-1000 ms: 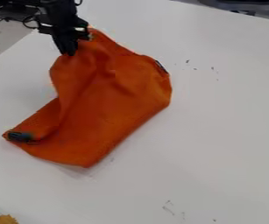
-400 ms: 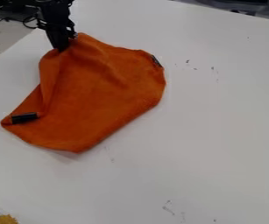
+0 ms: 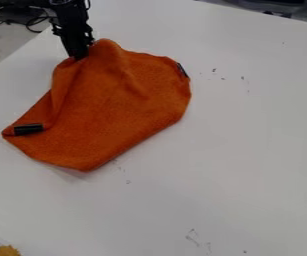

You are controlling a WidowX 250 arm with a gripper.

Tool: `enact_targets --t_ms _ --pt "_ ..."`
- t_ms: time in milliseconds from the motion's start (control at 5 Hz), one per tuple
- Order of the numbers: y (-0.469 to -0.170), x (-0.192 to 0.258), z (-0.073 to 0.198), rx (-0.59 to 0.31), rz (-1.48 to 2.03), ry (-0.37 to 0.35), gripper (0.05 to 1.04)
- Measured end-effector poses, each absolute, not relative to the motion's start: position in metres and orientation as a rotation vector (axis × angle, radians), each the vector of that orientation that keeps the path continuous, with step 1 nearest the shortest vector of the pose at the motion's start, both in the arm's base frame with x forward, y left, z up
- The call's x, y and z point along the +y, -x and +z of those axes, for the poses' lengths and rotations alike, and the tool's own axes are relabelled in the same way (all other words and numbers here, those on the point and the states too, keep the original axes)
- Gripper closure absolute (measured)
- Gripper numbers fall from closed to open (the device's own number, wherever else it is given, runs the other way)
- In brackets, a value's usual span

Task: Unfold the cloth from right to left

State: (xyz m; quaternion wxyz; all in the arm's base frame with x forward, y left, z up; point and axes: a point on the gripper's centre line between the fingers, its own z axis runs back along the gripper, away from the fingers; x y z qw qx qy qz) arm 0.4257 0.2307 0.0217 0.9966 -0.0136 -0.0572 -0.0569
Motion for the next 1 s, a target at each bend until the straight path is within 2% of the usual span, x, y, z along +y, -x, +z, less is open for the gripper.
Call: enact_targets --t_ms 200,400,600,1000 --pt "-0.422 0.230 0.019 -0.099 -0.108 0.022 0.575" --pt "-0.420 0.229 0.043 -0.106 -0.110 -0.031 0.281" --pt "-0.425 0.215 0.084 -0.153 -0.141 -0.115 0.079" --pt "-0.416 0.178 0.119 -0.179 -0.135 -0.141 0.083"
